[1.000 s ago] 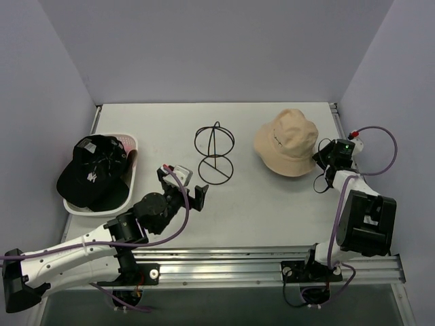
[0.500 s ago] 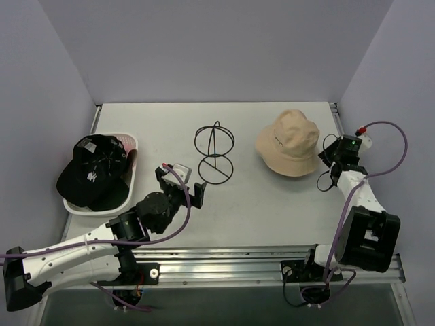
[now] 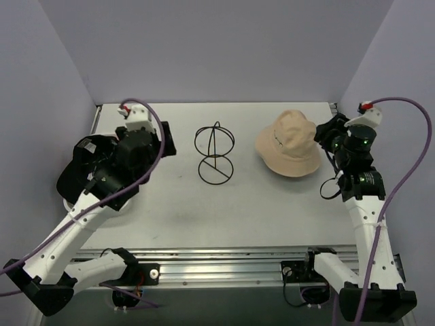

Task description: Stack the hats

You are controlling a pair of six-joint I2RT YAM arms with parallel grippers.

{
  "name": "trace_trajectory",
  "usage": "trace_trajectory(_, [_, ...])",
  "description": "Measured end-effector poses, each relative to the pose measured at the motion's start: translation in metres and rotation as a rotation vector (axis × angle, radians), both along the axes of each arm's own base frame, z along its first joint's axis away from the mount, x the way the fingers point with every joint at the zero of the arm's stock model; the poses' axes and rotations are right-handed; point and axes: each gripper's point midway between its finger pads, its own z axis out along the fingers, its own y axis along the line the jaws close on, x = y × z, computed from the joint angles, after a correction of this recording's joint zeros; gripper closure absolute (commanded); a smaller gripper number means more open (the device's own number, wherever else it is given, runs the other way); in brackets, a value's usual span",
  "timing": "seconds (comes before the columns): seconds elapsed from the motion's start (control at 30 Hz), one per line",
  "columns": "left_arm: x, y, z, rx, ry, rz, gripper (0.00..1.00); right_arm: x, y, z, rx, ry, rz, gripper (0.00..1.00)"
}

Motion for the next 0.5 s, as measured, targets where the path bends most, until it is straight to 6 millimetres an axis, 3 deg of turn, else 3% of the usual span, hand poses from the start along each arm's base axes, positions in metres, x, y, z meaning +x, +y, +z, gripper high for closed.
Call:
trace_trajectory(0.17, [0.022,0.079,0.003,-0.038,0.082,0.167,0.03,-0.032,0.084,0.021,-0.027,-0.05,0.284,0.61])
trace_trajectory(0.3, [0.04,0.12,-0.011,-0.04,0.179,0.245,0.0,-0.059,0.128,0.035,-0.02,-0.124,0.474,0.62])
trace_trajectory(0.4, [0.05,0.138,-0.038,-0.026,0.279,0.271,0.0,-0.071,0.151,0.026,-0.02,-0.134,0.573,0.61])
trace_trajectory(0.5, [0.054,0.145,-0.062,-0.018,0.368,0.27,0.07,-0.078,0.168,-0.001,-0.039,-0.088,0.643,0.59])
